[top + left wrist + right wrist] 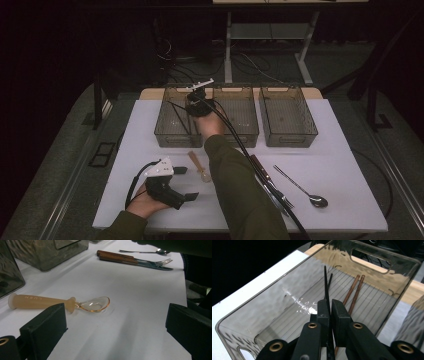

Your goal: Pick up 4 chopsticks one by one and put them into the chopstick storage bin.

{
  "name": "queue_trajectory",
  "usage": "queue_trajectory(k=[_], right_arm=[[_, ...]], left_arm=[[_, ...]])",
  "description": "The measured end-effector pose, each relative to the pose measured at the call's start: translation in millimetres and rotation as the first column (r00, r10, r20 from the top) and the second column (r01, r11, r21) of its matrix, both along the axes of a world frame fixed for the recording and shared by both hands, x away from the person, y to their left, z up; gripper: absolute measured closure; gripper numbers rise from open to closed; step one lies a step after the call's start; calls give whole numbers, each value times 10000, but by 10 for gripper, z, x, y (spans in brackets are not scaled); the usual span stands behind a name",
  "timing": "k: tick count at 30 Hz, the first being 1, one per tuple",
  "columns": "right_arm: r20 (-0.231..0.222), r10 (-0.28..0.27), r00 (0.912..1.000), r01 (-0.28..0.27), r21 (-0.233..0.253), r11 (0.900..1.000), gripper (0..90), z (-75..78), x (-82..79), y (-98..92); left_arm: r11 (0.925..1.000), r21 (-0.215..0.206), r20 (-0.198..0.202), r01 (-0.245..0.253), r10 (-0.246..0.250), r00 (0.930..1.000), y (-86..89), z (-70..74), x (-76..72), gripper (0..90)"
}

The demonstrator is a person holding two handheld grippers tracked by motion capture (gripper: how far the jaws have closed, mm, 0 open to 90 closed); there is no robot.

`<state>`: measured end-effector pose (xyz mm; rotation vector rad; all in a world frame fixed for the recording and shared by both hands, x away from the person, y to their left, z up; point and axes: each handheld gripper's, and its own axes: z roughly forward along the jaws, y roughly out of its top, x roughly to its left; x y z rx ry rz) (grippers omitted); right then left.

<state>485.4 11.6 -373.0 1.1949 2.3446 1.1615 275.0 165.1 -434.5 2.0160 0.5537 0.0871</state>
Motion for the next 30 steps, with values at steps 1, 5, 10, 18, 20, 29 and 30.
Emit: queue_trajectory(k=[1,5,10,18,20,29,30], right_arm=[[-61,30,10000,-30,-9,10000,812,-10,1,5],[-170,111,9998,-109,124,9999,658,-8,13,-15],[-425,448,9981,-439,204,9988,540,19,25,-70],[-262,740,9969,-728,415,9965,388,107,-107,-261],[-201,894,9958,-882,556,9946,353,127,-159,-337],[105,1256,9920,-1261,668,9898,189,191,-391,-644],[152,1364,9905,-1371,608,9887,186,202,-431,-689]], left_arm=[[10000,12,6,5,-5,10000,2,0,0,23],[10000,23,3,-5,5,10000,4,-2,5,23],[10000,35,13,-3,3,10000,7,-2,8,23],[9999,114,42,-21,21,10000,8,-5,14,23],[9999,113,29,-34,33,10000,2,-6,11,23],[9999,159,70,-41,40,10000,0,-12,17,23],[9999,133,50,-58,58,10000,-3,-13,15,23]])
